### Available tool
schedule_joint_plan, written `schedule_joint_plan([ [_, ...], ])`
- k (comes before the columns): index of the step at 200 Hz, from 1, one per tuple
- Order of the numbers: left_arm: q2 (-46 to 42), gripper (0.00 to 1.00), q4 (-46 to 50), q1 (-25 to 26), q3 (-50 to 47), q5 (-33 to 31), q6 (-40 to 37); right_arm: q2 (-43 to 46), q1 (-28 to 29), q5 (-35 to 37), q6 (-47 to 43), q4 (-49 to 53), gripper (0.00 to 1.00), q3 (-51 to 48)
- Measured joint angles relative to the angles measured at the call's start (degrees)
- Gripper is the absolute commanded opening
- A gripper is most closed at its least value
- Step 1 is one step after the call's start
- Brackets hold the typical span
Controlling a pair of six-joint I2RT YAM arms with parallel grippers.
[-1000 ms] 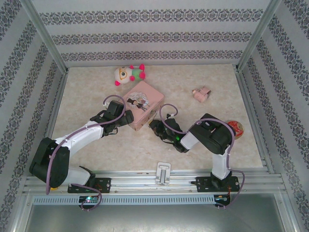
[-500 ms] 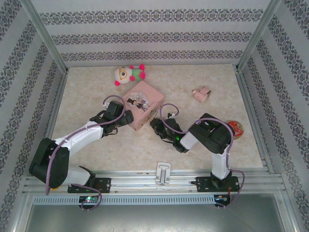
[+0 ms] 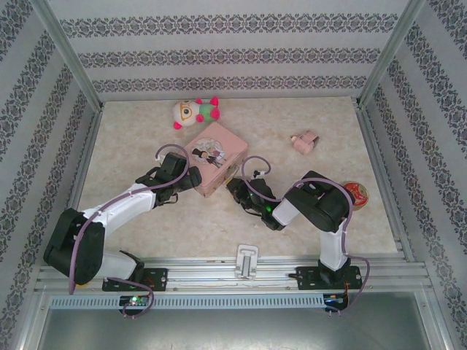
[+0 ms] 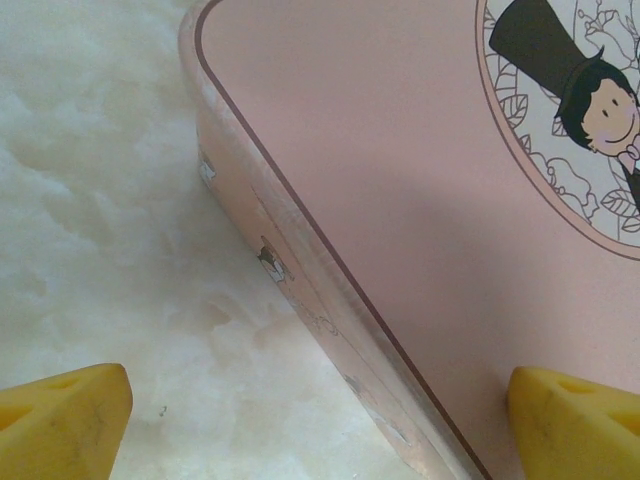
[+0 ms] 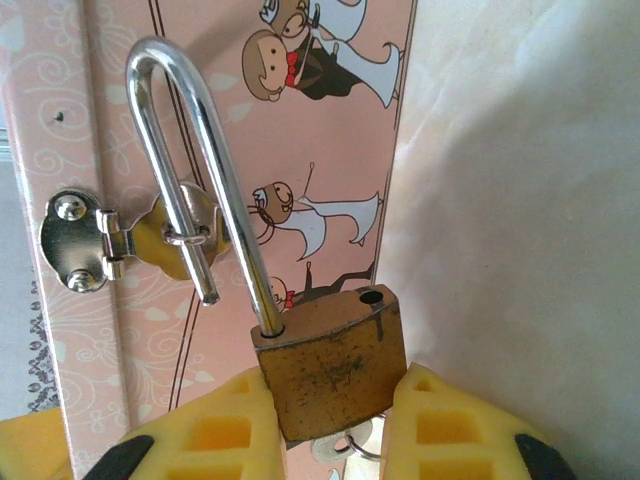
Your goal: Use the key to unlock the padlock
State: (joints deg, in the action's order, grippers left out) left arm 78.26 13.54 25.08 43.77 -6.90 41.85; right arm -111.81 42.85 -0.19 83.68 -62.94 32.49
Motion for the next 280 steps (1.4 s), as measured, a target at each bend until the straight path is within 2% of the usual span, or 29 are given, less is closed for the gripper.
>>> schedule_joint_plan([
  [280, -0.4, 0.93, -0.8, -0.8, -0.7, 1.9, 0.6, -1.3, 0.0, 1.0, 0.7, -2.4, 0.0, 0.6],
])
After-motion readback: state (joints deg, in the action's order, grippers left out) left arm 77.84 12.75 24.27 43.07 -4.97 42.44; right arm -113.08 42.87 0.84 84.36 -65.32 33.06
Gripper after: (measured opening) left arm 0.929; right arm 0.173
